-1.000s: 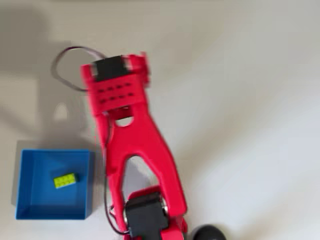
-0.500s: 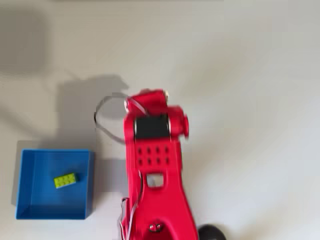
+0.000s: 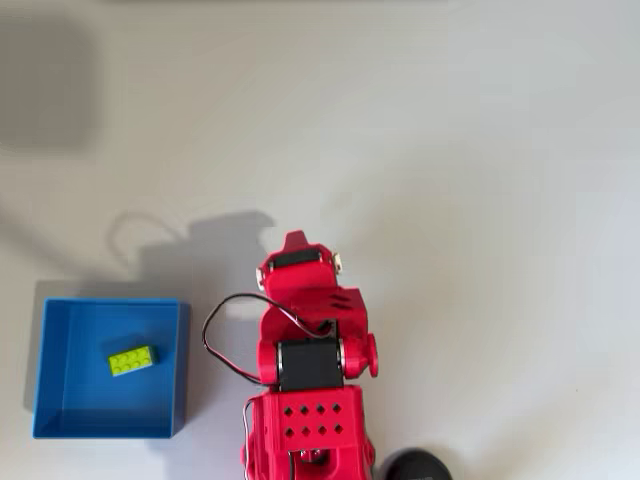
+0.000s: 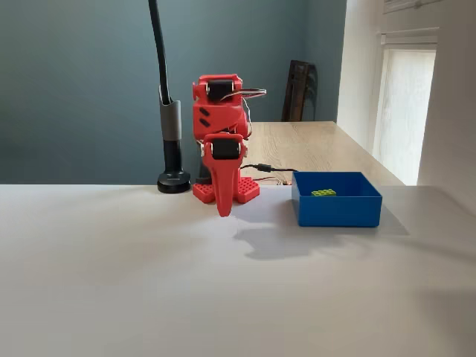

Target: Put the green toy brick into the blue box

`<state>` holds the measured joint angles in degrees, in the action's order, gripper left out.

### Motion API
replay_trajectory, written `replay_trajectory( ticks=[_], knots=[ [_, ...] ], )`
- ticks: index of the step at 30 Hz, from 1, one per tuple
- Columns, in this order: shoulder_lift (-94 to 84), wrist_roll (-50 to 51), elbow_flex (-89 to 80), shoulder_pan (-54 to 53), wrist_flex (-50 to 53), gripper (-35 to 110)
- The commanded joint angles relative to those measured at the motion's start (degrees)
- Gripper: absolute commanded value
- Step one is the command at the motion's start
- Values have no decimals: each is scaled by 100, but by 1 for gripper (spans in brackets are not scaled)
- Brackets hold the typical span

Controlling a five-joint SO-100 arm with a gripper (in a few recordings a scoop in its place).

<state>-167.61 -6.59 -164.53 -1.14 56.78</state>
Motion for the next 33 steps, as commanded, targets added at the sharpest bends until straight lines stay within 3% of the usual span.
replay_trajectory(
  ticks=[1, 33],
  knots=[
    [-439, -79, -308, -141, -53, 20],
    [-1942, -149, -1204, -167, 97, 16]
  ],
)
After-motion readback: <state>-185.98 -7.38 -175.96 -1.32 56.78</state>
